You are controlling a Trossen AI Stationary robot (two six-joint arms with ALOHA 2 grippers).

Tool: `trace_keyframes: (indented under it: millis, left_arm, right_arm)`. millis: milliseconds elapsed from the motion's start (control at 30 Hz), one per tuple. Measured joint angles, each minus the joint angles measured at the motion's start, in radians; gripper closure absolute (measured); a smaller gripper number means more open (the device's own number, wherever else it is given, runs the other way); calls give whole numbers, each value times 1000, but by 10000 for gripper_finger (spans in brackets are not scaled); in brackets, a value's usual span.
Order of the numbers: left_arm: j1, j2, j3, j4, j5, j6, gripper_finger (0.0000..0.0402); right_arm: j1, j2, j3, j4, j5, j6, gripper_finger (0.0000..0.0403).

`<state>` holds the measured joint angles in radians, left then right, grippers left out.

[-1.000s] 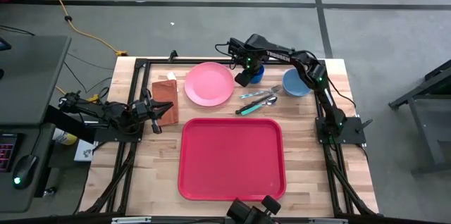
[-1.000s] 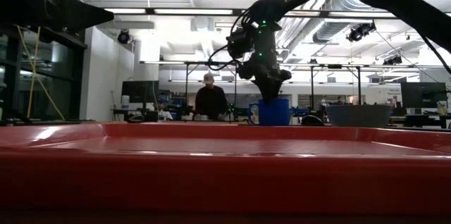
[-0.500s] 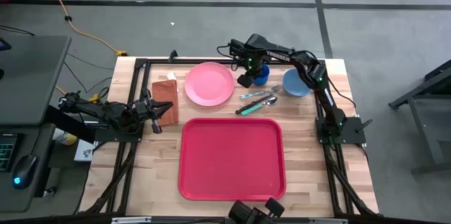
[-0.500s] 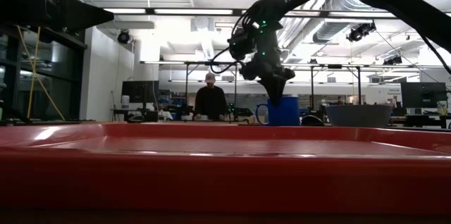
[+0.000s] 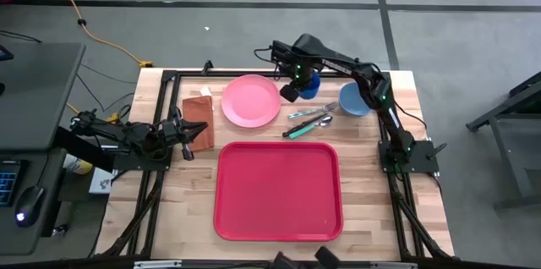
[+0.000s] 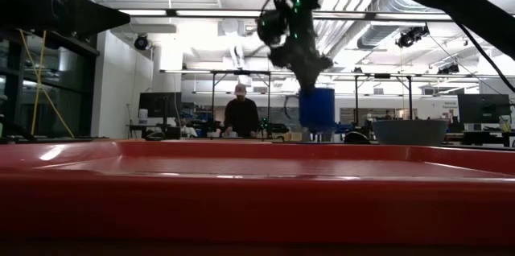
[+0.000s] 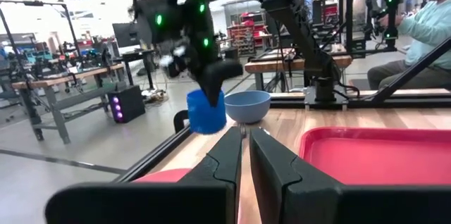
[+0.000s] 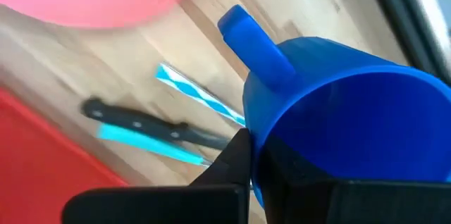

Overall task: Set up tray
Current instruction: Put the blue mug on the red serving tray

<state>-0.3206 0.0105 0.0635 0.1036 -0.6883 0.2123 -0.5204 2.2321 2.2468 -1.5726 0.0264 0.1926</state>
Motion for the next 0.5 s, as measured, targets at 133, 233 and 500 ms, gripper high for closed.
trace_keyframes:
  millis: [133,233,500]
  left_arm:
    - [0,0,0,0,9,-11,341]
    - [0,0,0,0,25,-12,341]
    - [0,0,0,-1,46,-12,341]
  right_arm:
    - [50,-46,40,3,-51,66,403]
    - [94,-95,25,2,-72,126,403]
    - [260,-249,-92,2,-116,325,403]
